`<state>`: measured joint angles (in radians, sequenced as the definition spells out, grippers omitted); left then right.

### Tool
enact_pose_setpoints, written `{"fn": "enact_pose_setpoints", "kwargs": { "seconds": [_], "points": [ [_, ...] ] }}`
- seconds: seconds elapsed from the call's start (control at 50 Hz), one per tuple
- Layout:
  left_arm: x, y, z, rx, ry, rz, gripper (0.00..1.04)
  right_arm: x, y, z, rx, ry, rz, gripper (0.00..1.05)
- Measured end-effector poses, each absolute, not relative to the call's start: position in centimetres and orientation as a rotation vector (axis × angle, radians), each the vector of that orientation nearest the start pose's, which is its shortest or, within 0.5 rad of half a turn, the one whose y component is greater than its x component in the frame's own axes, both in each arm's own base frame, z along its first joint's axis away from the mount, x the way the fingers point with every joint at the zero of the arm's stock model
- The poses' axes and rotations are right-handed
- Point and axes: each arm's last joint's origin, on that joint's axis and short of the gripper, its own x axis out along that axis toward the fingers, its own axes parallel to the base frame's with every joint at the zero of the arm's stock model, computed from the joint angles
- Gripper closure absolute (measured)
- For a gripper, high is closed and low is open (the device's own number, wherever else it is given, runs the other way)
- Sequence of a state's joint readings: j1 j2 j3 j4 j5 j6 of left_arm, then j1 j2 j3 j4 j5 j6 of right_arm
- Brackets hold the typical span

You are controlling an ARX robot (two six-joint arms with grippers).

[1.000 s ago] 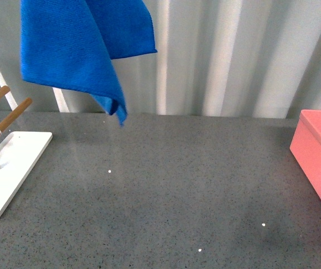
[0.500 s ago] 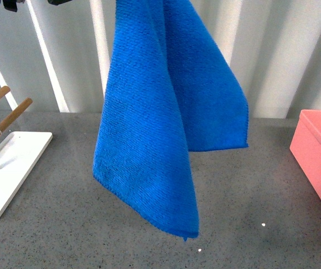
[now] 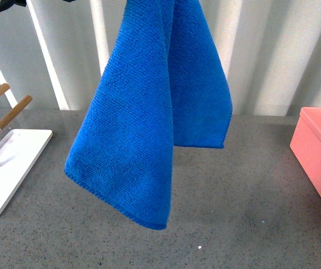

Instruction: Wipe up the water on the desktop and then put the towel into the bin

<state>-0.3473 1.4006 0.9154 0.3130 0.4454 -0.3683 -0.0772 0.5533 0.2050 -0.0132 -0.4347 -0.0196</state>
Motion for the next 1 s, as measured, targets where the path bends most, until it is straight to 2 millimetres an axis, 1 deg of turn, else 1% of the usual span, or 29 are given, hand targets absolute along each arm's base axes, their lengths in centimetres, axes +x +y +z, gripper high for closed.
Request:
{"fn": "enact_pose_setpoints", "kwargs": {
  "seconds": [0.04, 0.16, 0.2, 0.24, 0.38, 0.46, 0.58, 0.7, 1.0],
  "points": [
    [29.0, -11.8, 28.7, -0.357, 0.32, -0.749, 1.01, 14.3, 0.4, 18.7, 0.065, 0.354, 0.426, 0.07],
    [28.9, -11.8, 28.7, -0.357, 0.32, -0.75, 1.01, 15.9, 1.2, 19.5, 0.023, 0.358, 0.552, 0.07],
    [28.9, -11.8, 28.7, -0.357, 0.32, -0.75, 1.01, 16.6, 1.7, 19.7, -0.004, 0.353, 0.585, 0.07],
    [28.9, -11.8, 28.6, -0.357, 0.32, -0.75, 1.01, 17.8, 2.5, 19.8, -0.047, 0.346, 0.619, 0.07],
    [28.9, -11.8, 28.6, -0.357, 0.32, -0.75, 1.01, 20.6, 4.3, 19.9, -0.075, 0.366, 0.661, 0.07],
    [28.9, -11.8, 28.6, -0.357, 0.321, -0.75, 1.01, 22.3, 6.0, 19.4, -0.09, 0.391, 0.695, 0.07],
    [28.9, -11.8, 28.6, -0.357, 0.321, -0.75, 1.01, 23.5, 8.2, 18.6, -0.112, 0.41, 0.755, 0.07],
    [28.9, -11.8, 28.6, -0.357, 0.321, -0.75, 1.01, 24.4, 10.2, 18.4, -0.122, 0.414, 0.804, 0.07],
    [28.9, -11.8, 28.6, -0.357, 0.321, -0.75, 1.01, 26.7, 13.8, 18.3, -0.131, 0.41, 0.838, 0.07]
  ]
}}
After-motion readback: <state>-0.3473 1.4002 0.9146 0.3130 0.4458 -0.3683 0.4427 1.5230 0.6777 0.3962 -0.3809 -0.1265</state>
